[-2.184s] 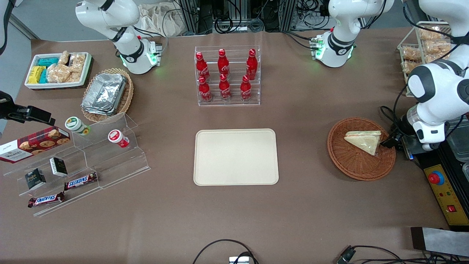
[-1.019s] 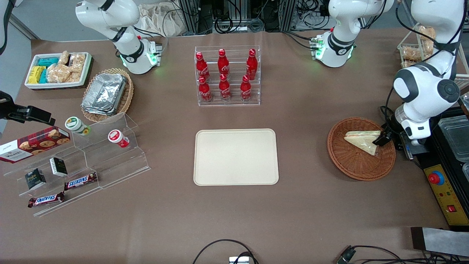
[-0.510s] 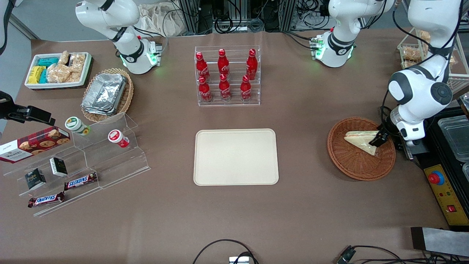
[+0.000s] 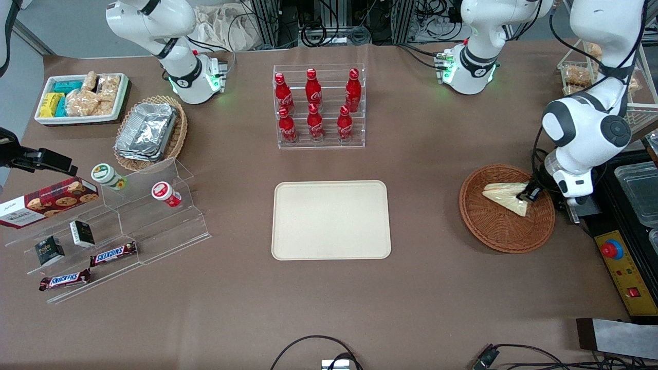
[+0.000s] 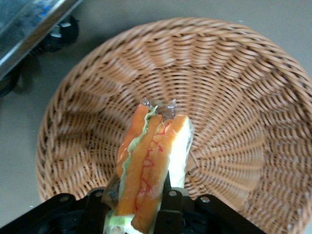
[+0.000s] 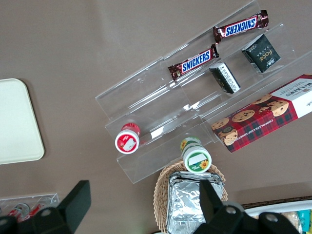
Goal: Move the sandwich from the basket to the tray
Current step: 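Lower the open left gripper around the sandwich and close it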
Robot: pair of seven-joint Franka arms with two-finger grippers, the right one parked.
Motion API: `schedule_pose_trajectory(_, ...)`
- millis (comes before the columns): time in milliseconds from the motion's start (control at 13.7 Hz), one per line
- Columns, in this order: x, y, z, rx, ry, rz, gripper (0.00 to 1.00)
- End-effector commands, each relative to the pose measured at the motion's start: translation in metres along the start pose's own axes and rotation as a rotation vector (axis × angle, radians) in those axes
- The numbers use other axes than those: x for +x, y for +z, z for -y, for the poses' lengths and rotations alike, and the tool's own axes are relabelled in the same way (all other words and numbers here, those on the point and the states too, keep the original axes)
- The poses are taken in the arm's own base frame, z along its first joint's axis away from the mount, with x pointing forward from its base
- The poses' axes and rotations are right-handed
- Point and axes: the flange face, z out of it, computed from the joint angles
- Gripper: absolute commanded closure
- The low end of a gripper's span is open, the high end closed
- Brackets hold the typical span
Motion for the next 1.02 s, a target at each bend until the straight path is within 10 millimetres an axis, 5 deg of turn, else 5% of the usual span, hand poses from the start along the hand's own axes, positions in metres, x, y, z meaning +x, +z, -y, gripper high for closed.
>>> schedule_pose_trajectory(0, -0.006, -0.021, -0.01, -0.01, 0.024, -0.004, 0.86)
schedule_pose_trajectory(291, -0.012, -0.05, -0.026, 0.088, 0.191, -0.008, 0.83)
schedule_pose_trajectory(583, -0.03, -0.09, -0.062, 0.129, 0.386, -0.008, 0.83)
schedule_pose_trajectory(947, -0.07, -0.115, -0.102, 0.206, 0.681, -0.042, 0.83)
